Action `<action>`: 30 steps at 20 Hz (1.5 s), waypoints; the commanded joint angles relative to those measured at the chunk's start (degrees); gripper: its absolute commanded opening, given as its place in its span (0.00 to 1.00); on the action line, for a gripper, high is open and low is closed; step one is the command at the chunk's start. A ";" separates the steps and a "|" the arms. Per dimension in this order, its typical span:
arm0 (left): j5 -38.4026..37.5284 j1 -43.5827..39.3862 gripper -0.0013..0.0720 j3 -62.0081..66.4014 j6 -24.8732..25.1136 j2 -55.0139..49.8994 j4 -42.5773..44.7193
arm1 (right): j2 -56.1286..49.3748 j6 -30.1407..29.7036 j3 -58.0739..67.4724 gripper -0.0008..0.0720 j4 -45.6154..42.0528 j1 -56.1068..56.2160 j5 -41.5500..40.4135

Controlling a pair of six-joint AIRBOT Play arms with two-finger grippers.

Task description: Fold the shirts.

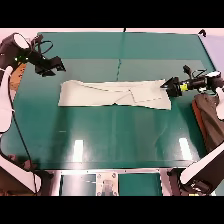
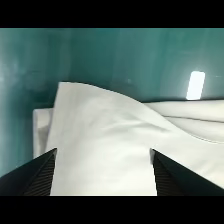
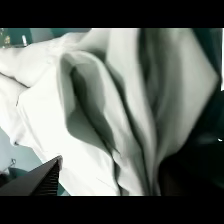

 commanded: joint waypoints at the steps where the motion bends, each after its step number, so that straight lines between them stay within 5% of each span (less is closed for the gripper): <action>1: -0.04 -0.44 0.91 0.11 0.00 -0.04 -4.28 | -0.98 -1.60 0.79 0.54 1.92 2.23 -1.05; 2: -0.04 -1.22 0.91 0.11 0.35 -0.04 -4.44 | -0.96 -1.27 1.09 0.36 1.95 2.73 -1.01; 3: 0.00 -2.12 0.75 0.11 0.70 -0.04 -4.44 | -0.96 -0.31 1.44 0.25 1.92 3.10 -0.94; 5: 0.48 -4.57 0.05 0.11 5.27 -0.04 -4.74 | -0.81 0.35 2.23 0.04 1.81 3.48 -0.20; 18: 23.15 -37.64 0.05 -1.38 8.15 -13.16 -11.58 | 20.22 5.09 12.24 0.04 0.00 7.34 12.79; 23: 26.49 -42.51 0.05 -1.25 8.00 -17.20 -18.18 | 24.39 4.85 12.24 0.04 -0.02 8.52 12.85; 27: 24.74 -41.20 0.05 -0.09 8.22 -17.53 -19.71 | 24.39 4.83 12.22 0.04 -0.26 8.50 12.83; 30: 12.22 -36.39 0.05 5.90 9.79 -16.65 -16.26 | 24.39 4.96 12.22 0.04 -0.20 8.85 12.81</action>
